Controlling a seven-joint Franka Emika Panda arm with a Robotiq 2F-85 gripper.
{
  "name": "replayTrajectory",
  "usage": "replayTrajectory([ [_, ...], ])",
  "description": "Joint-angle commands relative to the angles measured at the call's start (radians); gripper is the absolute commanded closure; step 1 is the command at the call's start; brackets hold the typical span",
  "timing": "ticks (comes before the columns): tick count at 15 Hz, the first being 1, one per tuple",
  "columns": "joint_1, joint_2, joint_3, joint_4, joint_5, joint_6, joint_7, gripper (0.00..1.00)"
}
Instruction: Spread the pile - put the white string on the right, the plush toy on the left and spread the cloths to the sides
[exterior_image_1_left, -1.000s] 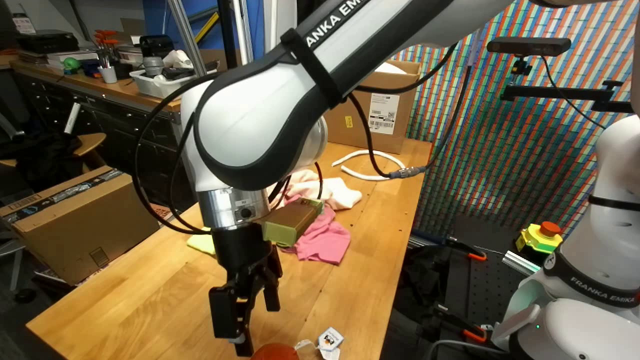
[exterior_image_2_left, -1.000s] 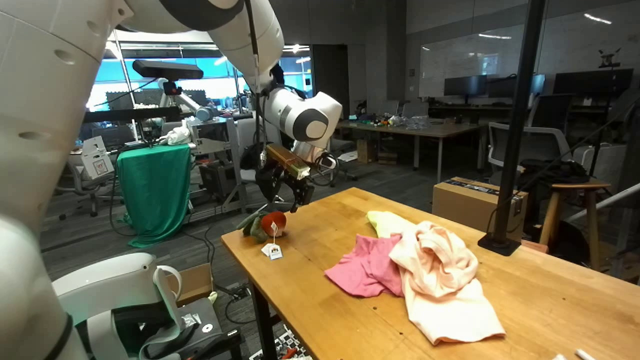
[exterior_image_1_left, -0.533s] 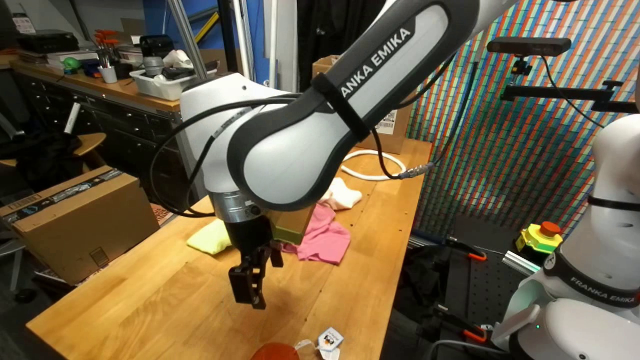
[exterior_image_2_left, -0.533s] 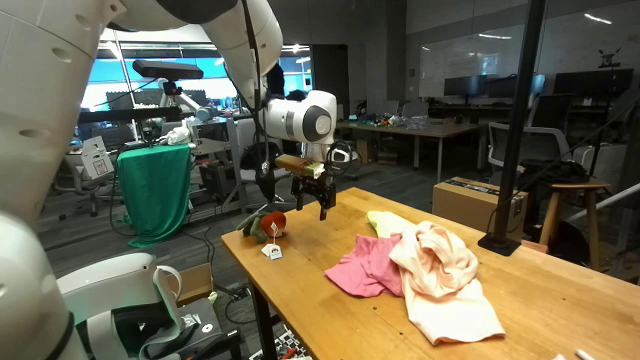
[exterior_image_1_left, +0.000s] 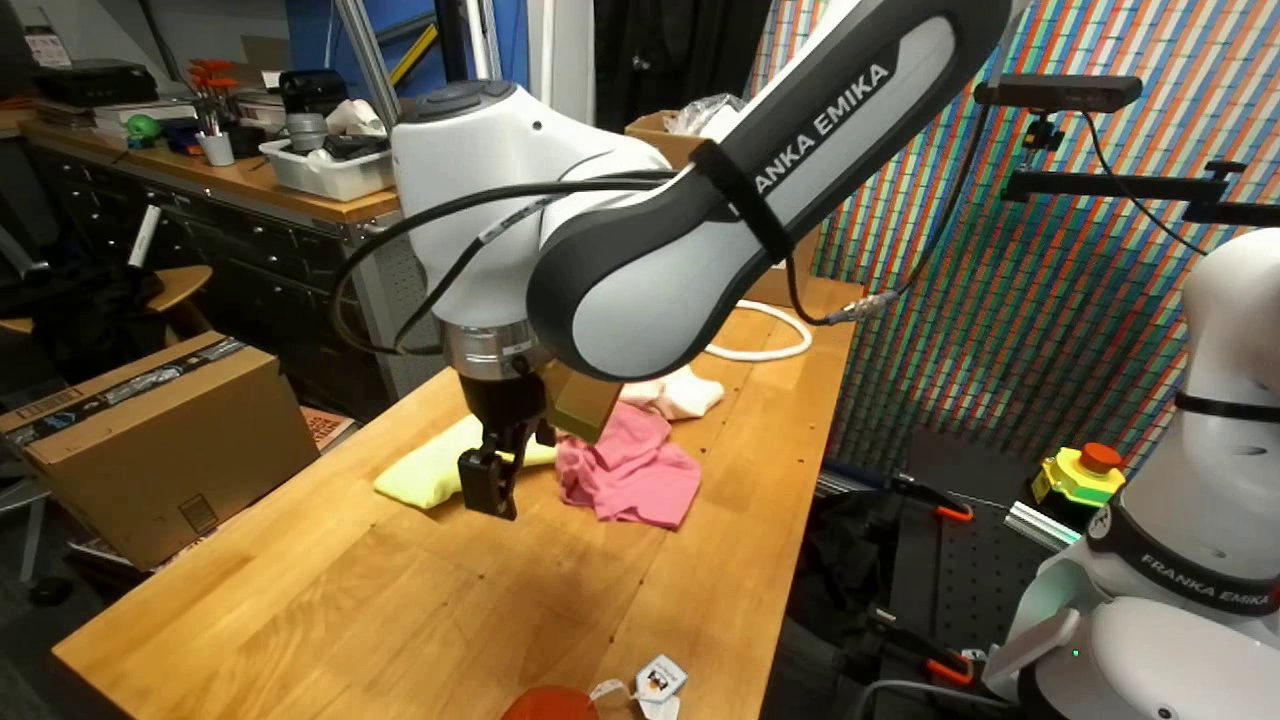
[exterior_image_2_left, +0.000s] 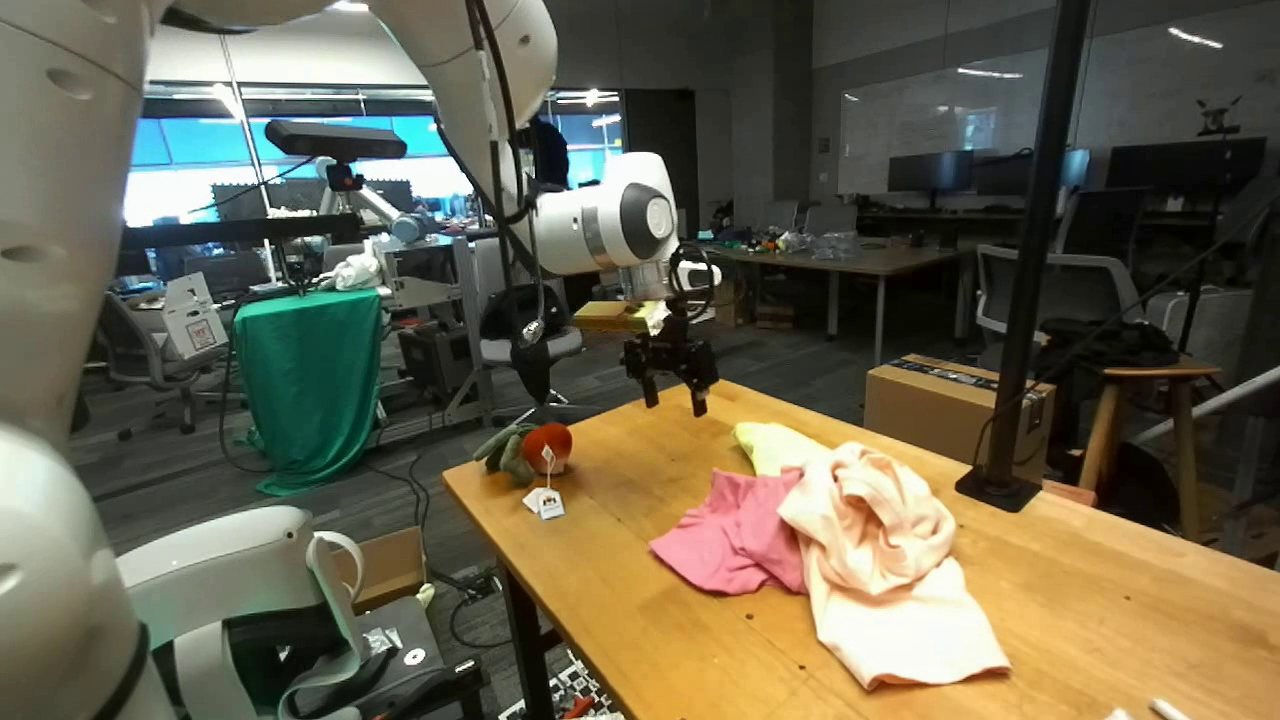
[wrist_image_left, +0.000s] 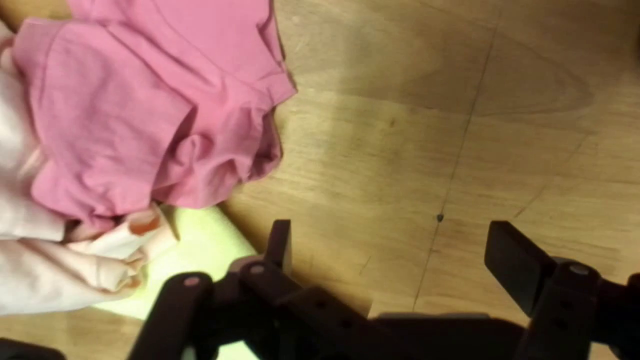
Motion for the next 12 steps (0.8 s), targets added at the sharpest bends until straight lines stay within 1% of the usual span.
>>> replayTrajectory([
  [1,0.009,-0.121,-0.044,-0.092,-0.111,0.049,0.117,0.0],
  [5,-0.029,-0.188,-0.066,-0.133,-0.202,0.061,0.202,0.0],
  [8,-0.068,-0.212,-0.073,-0.148,-0.226,0.066,0.239,0.0],
  [12,-0.123,-0.21,-0.083,-0.158,-0.232,0.089,0.243,0.0],
])
